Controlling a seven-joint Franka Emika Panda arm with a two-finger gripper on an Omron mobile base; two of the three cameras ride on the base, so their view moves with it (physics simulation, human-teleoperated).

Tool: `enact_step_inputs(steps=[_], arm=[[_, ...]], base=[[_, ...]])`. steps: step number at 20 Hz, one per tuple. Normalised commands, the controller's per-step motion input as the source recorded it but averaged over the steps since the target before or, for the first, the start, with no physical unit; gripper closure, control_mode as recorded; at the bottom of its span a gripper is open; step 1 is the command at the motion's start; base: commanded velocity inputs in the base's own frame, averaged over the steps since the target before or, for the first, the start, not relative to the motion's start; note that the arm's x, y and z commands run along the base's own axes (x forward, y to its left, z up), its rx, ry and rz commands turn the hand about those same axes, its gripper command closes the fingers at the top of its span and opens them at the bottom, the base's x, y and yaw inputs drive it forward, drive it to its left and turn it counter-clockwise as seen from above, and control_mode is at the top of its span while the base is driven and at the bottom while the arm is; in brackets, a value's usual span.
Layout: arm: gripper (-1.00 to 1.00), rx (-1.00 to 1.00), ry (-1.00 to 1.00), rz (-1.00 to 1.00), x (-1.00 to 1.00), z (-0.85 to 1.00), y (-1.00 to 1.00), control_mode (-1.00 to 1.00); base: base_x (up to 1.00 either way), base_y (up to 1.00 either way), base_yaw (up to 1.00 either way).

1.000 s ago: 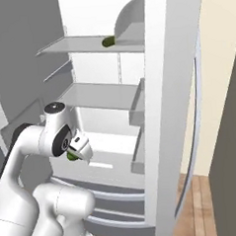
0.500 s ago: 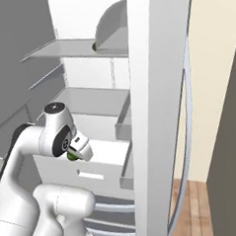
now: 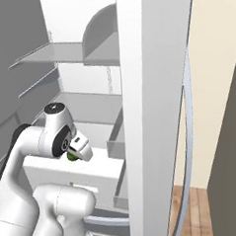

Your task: Place the onion and avocado inside the fridge drawer. Close the drawer after placing the vegetables.

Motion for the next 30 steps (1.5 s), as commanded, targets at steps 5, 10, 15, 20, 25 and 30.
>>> enact_step_inputs(steps=[5,10,15,20,25,30], arm=[[1.00,0.00,0.04,0.00,0.19,0.00,0.00,-1.00],[1.00,0.00,0.29,0.01,0.95,0.15,0.00,-1.00],[1.00,0.00,0.26,0.10,0.85,-0.15,0.00,-1.00],[1.00,0.01,-0.10,0.01,0.48,-0.59,0.00,-1.00],[1.00,0.00,-0.01,0.04,0.23,-0.58,0.00,-1.00],[1.00,-0.07,0.11,0.00,0.08,-0.56,0.08,-1.00]], base=[[0.11,-0.01,0.00],[0.00,0.00,0.00],[0.00,0.00,0.00],[0.00,0.00,0.00],[0.00,0.00,0.00],[0.00,0.00,0.00]])
